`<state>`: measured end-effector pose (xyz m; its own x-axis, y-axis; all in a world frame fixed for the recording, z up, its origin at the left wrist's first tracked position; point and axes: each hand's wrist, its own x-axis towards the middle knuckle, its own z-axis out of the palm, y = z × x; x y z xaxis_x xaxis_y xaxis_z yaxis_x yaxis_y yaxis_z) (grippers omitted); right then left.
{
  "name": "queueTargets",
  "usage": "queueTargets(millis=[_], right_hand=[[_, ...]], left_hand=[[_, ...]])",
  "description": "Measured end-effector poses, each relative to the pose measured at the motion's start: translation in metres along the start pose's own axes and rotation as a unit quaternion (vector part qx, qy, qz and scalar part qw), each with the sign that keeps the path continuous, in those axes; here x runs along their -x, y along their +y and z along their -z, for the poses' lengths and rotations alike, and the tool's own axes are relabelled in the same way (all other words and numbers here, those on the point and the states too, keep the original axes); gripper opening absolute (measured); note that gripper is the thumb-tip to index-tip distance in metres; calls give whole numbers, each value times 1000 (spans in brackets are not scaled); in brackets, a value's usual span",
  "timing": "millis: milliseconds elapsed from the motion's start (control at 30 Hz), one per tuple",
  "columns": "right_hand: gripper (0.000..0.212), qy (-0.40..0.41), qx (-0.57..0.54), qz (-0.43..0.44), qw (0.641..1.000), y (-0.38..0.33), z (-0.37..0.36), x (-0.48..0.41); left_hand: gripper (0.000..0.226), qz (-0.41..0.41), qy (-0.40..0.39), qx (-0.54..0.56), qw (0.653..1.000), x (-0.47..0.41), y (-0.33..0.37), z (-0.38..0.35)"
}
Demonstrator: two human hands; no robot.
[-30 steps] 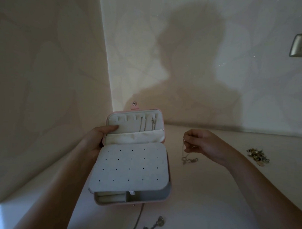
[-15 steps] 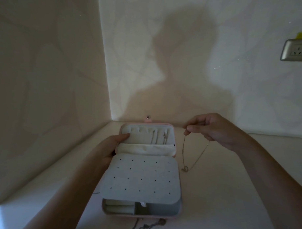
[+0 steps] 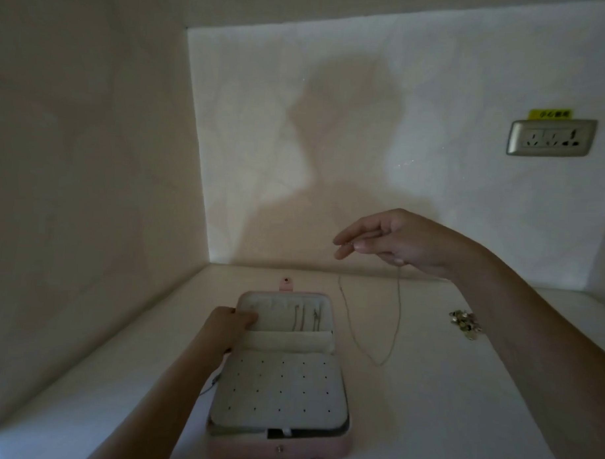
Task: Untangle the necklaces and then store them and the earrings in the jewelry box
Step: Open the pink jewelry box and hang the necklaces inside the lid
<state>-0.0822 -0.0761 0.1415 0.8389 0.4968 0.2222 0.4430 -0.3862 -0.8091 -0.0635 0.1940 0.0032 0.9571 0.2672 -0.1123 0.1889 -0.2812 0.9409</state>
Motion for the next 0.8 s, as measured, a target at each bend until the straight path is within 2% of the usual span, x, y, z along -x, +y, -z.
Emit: queueTargets(millis=[100, 167, 200, 267, 300, 333, 400, 467, 533, 600, 633, 700, 800], right_hand=[[22, -13, -11, 17, 1000, -8, -2, 0], [21, -17, -13, 27, 999, -12, -5, -2], [20, -19, -12, 31, 999, -14, -8, -4], [19, -28, -8, 36, 999, -17, -13, -6], [19, -33, -8, 39, 999, -18, -16, -8], [19, -38, -11, 41, 998, -18, -19, -9], [20, -42, -22, 44, 998, -18, -22, -10], [21, -42, -28, 43, 998, -17, -21, -9], [20, -33, -27, 40, 998, -14, -17, -6], [19, -16, -23, 29, 999, -7, -8, -2], [19, -14, -15, 11, 1000, -1, -2, 1], [24, -44, 4, -54, 998, 10, 6, 5], [39, -142, -15, -143, 979, 25, 3, 3]], left_hand=[[30, -31, 29, -133, 990, -7, -4, 4], [25, -64, 64, -259, 962, -7, -1, 8], [26, -93, 94, -287, 949, -3, 4, 9], [44, -176, 118, -247, 946, 11, 19, 10], [49, -224, 80, -188, 953, 21, 29, 9], [54, -252, 2, -121, 960, 33, 38, 6], [60, -272, -163, -54, 947, 58, 51, -4], [41, -296, -239, -65, 922, 68, 53, -15], [23, -300, -237, -23, 924, 70, 56, -22], [25, -269, -213, 48, 938, 67, 62, -23], [26, -272, -191, 47, 942, 65, 66, -22], [27, -304, -153, -26, 940, 57, 71, -21], [32, -319, -182, -120, 922, 52, 84, -24]])
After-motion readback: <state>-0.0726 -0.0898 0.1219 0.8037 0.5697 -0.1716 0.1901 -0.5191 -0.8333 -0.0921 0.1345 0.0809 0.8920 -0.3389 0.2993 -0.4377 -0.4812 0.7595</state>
